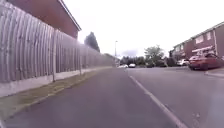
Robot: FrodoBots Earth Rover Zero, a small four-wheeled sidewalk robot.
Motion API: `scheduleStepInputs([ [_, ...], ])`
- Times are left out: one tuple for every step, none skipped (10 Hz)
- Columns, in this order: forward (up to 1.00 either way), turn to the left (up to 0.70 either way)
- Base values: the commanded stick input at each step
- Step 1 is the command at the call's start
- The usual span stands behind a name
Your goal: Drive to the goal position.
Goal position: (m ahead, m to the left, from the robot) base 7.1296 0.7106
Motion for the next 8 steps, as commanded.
scheduleStepInputs([
  [1.00, 0.00],
  [1.00, 0.00],
  [1.00, 0.00],
  [1.00, 0.00],
  [1.00, 0.00],
  [1.00, 0.00],
  [1.00, 0.00],
  [1.00, 0.00],
])
